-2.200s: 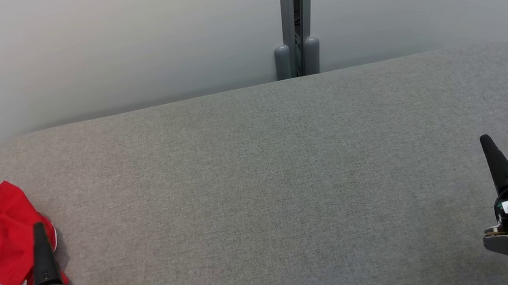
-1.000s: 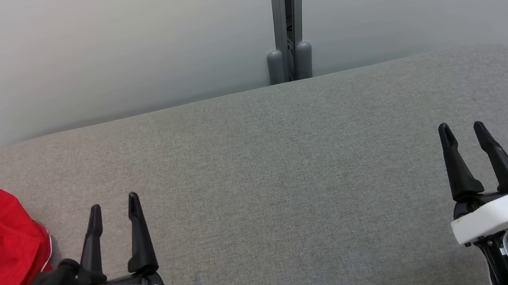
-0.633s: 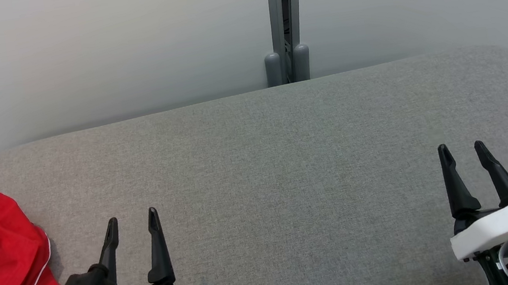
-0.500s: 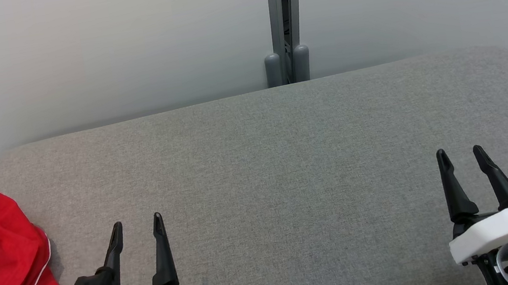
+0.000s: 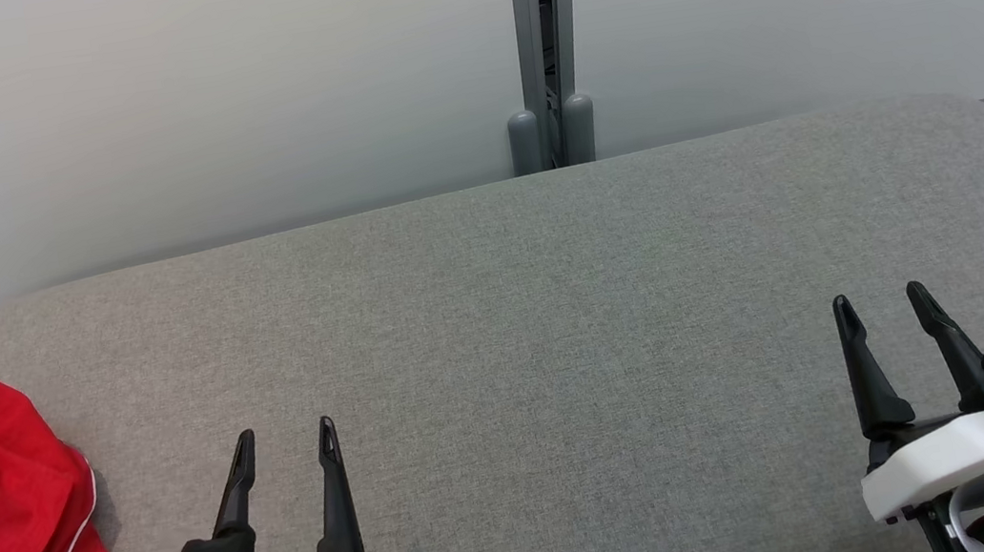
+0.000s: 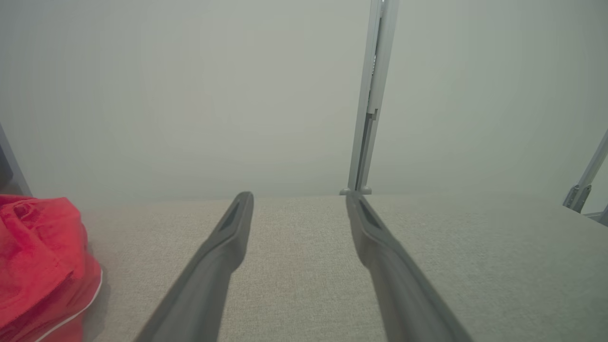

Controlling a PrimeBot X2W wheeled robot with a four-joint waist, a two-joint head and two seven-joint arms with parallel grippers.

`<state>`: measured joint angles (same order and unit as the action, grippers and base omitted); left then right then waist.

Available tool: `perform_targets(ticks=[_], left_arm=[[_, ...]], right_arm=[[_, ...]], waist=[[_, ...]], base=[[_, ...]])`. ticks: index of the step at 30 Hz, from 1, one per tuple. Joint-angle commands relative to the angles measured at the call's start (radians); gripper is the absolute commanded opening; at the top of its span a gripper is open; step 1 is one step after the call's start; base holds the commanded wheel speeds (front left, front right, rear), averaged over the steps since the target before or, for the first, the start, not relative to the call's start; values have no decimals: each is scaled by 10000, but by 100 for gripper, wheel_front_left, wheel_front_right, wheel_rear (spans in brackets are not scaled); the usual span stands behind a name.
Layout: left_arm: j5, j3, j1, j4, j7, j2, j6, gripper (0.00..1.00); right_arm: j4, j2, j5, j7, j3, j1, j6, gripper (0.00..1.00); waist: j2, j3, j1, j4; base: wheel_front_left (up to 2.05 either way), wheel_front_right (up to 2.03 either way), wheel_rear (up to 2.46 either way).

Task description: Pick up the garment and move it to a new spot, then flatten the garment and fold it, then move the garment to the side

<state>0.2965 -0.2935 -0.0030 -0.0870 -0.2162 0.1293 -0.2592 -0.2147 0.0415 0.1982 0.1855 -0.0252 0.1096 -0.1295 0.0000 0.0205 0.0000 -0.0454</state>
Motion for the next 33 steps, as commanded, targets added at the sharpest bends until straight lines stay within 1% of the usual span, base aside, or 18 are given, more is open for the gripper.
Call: perform_targets(ticks=[1, 7, 13, 23, 26, 29, 33], left_arm=[[-208, 15, 71, 2, -85, 8, 63, 100], [-669, 124, 119, 32, -175, -117, 136, 100], [-1181, 220, 249, 35, -248, -249, 195, 100], [-1987, 325, 389, 69, -400, -403, 280, 100], [-2213, 345, 438, 81, -437, -453, 298, 100], [-2384, 388, 491, 56, -468, -506, 356, 100], [-2327, 547, 534, -1, -500, -600, 449, 100]], right_arm=[[60, 99, -222, 133, -20, -69, -15, 100], [31, 107, -304, 270, -115, -98, -16, 100], [-138, 111, 138, 428, -215, -126, -18, 100], [-238, 123, -533, 664, -357, -108, -20, 100], [-310, 127, -394, 722, -365, -123, -20, 100], [-381, 128, -506, 771, -421, -136, -21, 100], [-466, 133, -389, 823, -462, -140, -20, 100]], waist=[[0, 8, 0, -7], [0, 29, 0, -23], [0, 89, 0, -43], [0, 173, 0, -58], [0, 184, 0, -64], [0, 194, 0, -66], [0, 182, 0, -58]], base=[[0, 0, 0], [0, 0, 0], [0, 0, 0], [0, 0, 0], [0, 0, 0], [0, 0, 0], [0, 0, 0]])
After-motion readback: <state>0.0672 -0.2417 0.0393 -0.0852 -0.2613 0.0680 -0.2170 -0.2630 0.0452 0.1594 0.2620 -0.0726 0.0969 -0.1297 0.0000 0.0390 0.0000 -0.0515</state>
